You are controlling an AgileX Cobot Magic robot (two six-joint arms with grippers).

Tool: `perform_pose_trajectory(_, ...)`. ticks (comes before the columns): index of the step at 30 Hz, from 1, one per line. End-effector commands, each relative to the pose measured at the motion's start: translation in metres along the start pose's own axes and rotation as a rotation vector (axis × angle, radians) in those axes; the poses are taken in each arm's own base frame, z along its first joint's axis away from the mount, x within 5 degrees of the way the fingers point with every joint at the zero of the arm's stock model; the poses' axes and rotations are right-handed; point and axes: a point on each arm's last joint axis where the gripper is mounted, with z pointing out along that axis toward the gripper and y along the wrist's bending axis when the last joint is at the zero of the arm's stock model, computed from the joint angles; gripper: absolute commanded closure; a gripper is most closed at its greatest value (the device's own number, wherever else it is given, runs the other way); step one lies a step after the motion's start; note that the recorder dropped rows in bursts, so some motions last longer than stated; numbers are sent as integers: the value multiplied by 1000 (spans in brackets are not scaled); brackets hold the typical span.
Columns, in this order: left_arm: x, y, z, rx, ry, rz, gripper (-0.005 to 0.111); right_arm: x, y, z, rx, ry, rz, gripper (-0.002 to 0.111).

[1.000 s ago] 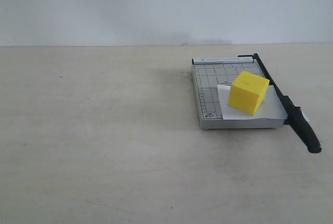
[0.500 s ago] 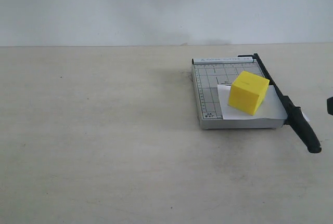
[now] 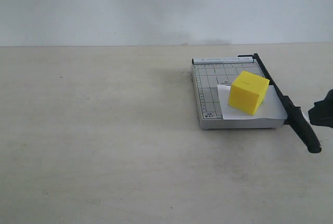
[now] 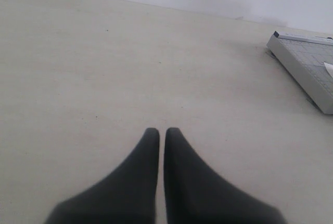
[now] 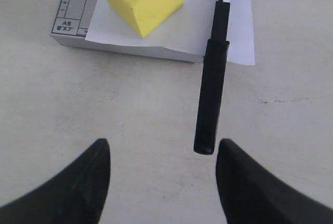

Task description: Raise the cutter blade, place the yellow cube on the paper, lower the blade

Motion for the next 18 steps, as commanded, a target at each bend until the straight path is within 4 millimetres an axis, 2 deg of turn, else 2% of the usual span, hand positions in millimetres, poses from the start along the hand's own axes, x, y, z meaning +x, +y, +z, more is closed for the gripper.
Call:
perform_pose_trajectory(1, 0, 0, 0, 2, -5, -1, 102, -1, -1, 2, 2, 14, -16, 50)
perform_pose_trajectory(7, 0, 0, 0, 2, -5, -1, 102, -1, -1, 2, 2, 14, -30, 50)
perform_pose_trajectory(11, 0, 0, 0, 2, -5, -1, 102, -6, 8, -18, -34, -124, -96, 53)
perform_pose_trajectory(13, 0, 0, 0, 2, -5, -1, 102, -10, 14, -42, -25, -281, -118, 65)
perform_pose_trajectory(15, 0, 0, 0, 2, -5, -1, 102, -8, 21, -72, -13, -441, -118, 84)
perform_pose_trajectory(18, 0, 0, 0, 2, -5, -1, 102, 6, 33, -113, -26, -629, -128, 108)
